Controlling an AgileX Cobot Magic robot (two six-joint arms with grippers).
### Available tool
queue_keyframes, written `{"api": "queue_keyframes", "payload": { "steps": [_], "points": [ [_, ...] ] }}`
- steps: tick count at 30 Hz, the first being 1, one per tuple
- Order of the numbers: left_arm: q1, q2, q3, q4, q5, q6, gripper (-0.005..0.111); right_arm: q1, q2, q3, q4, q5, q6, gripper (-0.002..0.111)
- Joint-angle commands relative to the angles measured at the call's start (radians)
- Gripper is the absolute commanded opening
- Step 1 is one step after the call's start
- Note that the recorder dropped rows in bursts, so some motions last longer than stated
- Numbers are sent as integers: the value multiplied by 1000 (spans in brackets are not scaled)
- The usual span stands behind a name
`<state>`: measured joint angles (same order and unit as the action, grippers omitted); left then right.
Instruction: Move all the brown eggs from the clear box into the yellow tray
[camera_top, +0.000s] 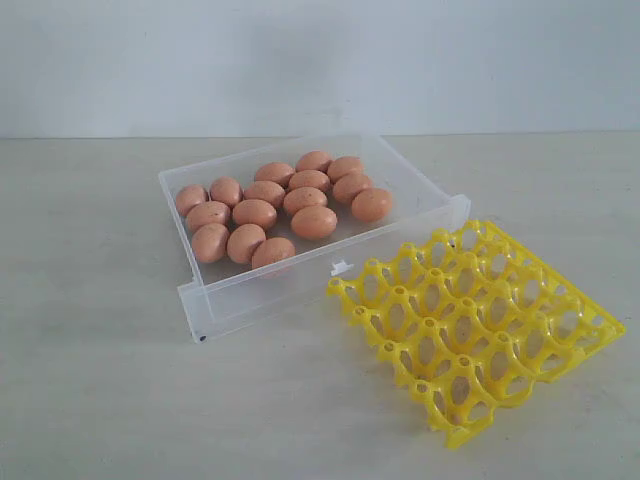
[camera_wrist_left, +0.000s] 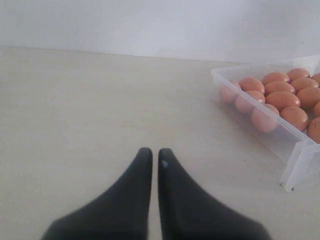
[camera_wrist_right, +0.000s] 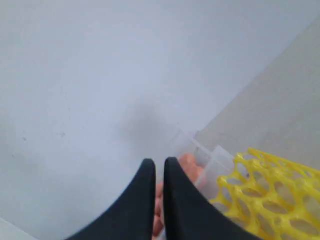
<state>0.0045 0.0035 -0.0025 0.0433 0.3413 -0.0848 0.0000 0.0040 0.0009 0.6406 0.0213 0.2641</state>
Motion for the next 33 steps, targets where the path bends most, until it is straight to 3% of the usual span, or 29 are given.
{"api": "queue_keyframes", "payload": {
  "steps": [1,6,10,12,14,17,19,24,26,29,33],
  "points": [
    [3,-3,3,-3,-4,-1,4,1,-4,-1,29,-139,12,1],
    [3,-3,3,-3,-4,-1,4,1,-4,-1,61,-320,51,1],
    [3,-3,3,-3,-4,-1,4,0,26,-26,211,-1026,107,1],
    [3,-3,3,-3,-4,-1,4,1,110,-131,350,-1196,75,1],
    [3,-3,3,-3,-4,-1,4,1,228,-275,380,-1181,-11,1],
    [3,-3,3,-3,-4,-1,4,1,438,-492,138,-975,-354,1],
    [3,-3,3,-3,-4,-1,4,1,615,-671,-89,-708,-595,1],
    [3,-3,3,-3,-4,-1,4,1,1079,-1160,-458,203,-545,1],
    [3,-3,3,-3,-4,-1,4,1,1273,-1340,-460,509,-576,1],
    [3,-3,3,-3,-4,-1,4,1,1511,-1554,-425,831,-665,1],
    [3,-3,3,-3,-4,-1,4,3,1757,-1774,-167,1200,-859,1]
  ]
}}
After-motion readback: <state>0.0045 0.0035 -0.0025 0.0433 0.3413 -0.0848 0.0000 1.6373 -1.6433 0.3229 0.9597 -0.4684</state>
